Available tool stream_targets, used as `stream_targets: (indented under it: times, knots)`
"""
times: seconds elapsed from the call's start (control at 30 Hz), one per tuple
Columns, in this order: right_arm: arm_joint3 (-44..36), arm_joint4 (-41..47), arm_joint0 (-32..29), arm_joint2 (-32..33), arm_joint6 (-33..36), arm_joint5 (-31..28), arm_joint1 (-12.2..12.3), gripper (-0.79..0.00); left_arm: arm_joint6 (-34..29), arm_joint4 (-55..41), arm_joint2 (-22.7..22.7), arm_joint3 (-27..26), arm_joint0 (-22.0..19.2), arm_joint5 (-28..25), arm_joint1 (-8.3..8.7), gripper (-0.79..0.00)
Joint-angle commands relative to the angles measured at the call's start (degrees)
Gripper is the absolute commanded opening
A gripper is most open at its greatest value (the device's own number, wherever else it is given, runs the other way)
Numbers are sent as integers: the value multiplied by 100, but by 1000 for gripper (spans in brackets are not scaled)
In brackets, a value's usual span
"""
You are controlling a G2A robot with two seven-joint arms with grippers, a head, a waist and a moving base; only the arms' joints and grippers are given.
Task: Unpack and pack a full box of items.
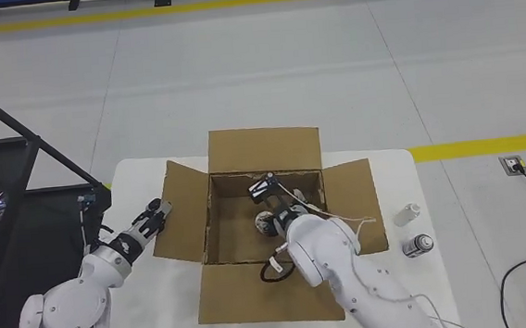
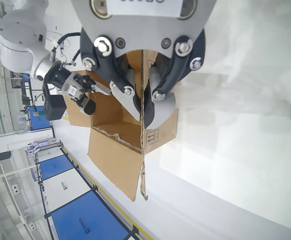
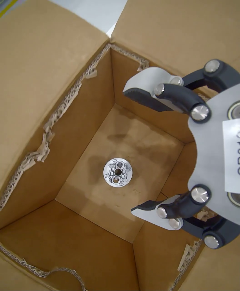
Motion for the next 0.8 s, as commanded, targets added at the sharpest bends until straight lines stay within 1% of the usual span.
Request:
stream_targets:
  times: [0.0,0.37,0.6,0.63,0.67,0.77]
  knots:
    - [312,147,158,-113,-29,8,-75,0,1,-13,-5,32,0,-10,12,-785]
    - [1711,823,716,-557,-332,-65,-463,0,-6,-44,-139,136,39,-58,92,-785]
    - [2555,1133,921,-685,-752,-32,-681,0,27,-57,-183,129,81,-54,136,-785]
    - [2655,1209,949,-689,-818,-40,-713,0,40,-63,-179,128,88,-44,141,-526]
    - [2765,1241,983,-703,-883,-50,-742,0,43,-65,-173,126,93,-31,146,-9]
    - [3035,1373,1070,-718,-1087,-36,-830,0,40,-93,-157,113,105,5,160,0]
